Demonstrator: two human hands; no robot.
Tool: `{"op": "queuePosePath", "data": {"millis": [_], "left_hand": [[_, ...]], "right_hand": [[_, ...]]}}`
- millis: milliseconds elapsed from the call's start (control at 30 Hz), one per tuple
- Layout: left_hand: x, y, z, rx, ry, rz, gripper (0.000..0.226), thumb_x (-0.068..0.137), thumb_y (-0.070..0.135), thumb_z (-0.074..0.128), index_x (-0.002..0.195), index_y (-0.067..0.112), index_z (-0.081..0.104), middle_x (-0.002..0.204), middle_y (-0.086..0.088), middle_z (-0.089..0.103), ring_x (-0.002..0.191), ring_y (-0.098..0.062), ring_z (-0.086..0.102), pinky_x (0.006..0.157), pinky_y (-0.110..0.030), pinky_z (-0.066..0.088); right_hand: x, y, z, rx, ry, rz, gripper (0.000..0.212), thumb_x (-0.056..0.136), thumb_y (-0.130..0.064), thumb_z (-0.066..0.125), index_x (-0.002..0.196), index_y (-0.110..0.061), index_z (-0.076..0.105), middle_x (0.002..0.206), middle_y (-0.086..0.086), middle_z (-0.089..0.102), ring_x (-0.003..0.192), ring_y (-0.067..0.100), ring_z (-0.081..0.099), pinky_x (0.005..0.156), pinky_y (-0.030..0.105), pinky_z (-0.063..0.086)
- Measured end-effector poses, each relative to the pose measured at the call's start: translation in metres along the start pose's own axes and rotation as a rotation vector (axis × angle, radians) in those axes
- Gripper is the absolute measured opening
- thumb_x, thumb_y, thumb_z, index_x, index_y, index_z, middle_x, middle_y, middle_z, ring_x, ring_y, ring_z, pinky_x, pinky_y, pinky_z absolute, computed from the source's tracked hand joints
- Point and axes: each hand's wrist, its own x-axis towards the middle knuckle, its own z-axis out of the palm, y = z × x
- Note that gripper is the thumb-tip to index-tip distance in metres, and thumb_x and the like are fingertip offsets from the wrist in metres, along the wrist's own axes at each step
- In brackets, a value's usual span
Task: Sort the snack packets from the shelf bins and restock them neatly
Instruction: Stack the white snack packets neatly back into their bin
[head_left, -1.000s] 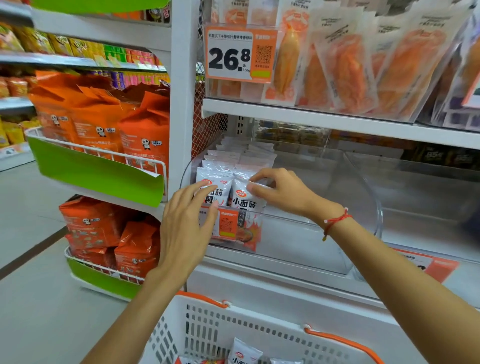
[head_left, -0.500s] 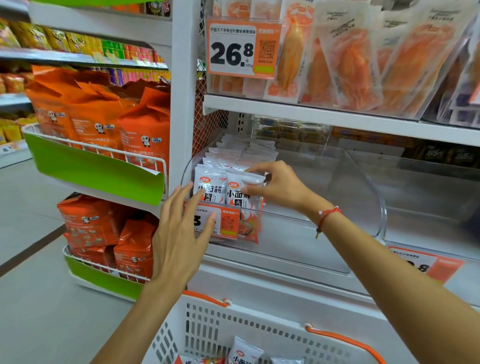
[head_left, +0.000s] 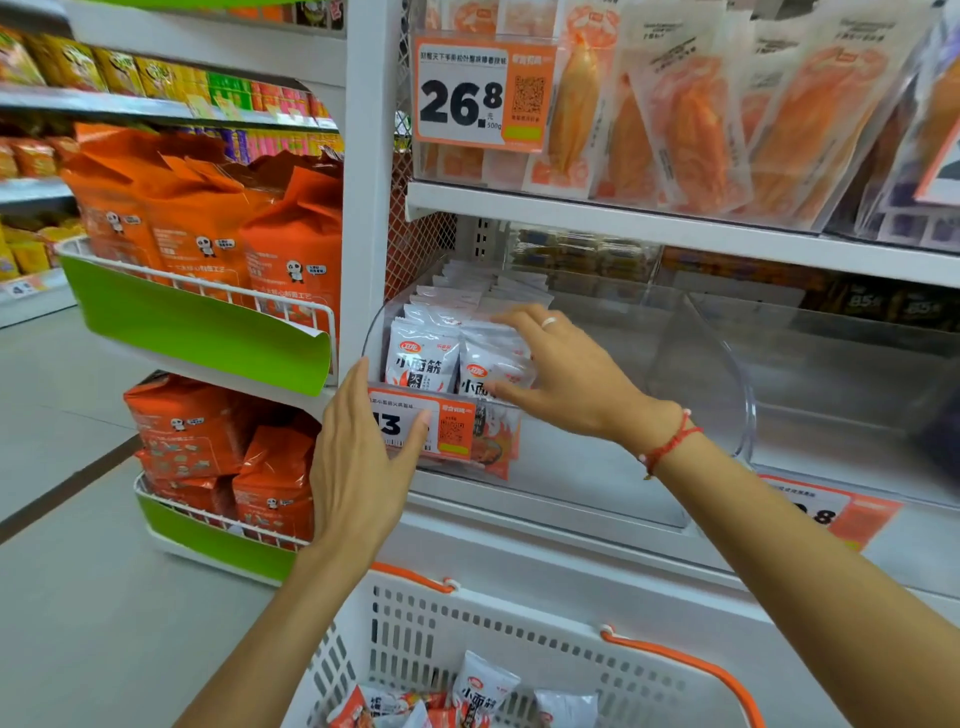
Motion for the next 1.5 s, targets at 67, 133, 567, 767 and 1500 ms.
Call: {"op": "queuePosePath", "data": {"millis": [67, 133, 567, 767, 1500], "left_hand": [[-0.004, -0.001, -0.004, 0.108, 0.035, 0.074, 0.075, 0.092, 0.043, 0.057, 0.151, 0.01, 0.025, 0.156, -0.01, 0.028, 0.142, -0.027, 0.028, 0.109, -0.045, 0.033], [-0.014, 0.002, -0.007, 0.215, 0.088, 0.247, 0.059, 0.09, 0.03, 0.062, 0.141, 0.01, 0.042, 0.15, -0.011, 0.037, 0.136, -0.029, 0.035, 0.104, -0.045, 0.038], [-0.18, -0.067, 0.082, 0.45, -0.781, 0.383, 0.04, 0.072, 0.005, 0.073, 0.11, 0.019, 0.07, 0.109, 0.0, 0.069, 0.096, -0.022, 0.066, 0.079, -0.036, 0.056], [-0.264, -0.15, 0.097, 0.597, -1.003, 0.554, 0.041, 0.078, 0.045, 0.067, 0.113, 0.024, 0.073, 0.114, -0.001, 0.071, 0.107, -0.025, 0.067, 0.084, -0.042, 0.057], [-0.174, -0.065, 0.061, -0.506, -1.167, -0.516, 0.011, 0.091, 0.028, 0.065, 0.082, 0.023, 0.068, 0.07, 0.016, 0.071, 0.073, 0.005, 0.068, 0.078, -0.012, 0.053]], "right_hand": [[-0.026, -0.006, -0.007, 0.008, 0.154, -0.08, 0.052, 0.091, -0.04, 0.062, 0.135, -0.016, 0.048, 0.133, 0.002, 0.051, 0.116, 0.023, 0.05, 0.089, 0.039, 0.048], [-0.062, -0.013, -0.006, 0.075, 0.221, -0.121, 0.035, 0.092, -0.032, 0.061, 0.124, -0.02, 0.056, 0.122, -0.003, 0.057, 0.109, 0.019, 0.055, 0.08, 0.033, 0.05], [-0.279, 0.009, 0.144, 0.124, -0.872, 0.489, 0.03, 0.096, -0.027, 0.051, 0.124, -0.023, 0.059, 0.125, -0.002, 0.062, 0.114, 0.019, 0.056, 0.09, 0.027, 0.041], [-0.338, -0.013, 0.218, 0.093, -1.001, 0.615, 0.051, 0.096, -0.033, 0.047, 0.143, -0.015, 0.037, 0.138, 0.012, 0.048, 0.13, 0.03, 0.043, 0.101, 0.037, 0.04], [-0.253, -0.008, 0.154, 0.729, -0.459, 0.73, 0.088, 0.072, -0.045, 0.08, 0.142, -0.02, 0.034, 0.132, -0.005, 0.05, 0.11, 0.007, 0.054, 0.094, 0.021, 0.047]]}}
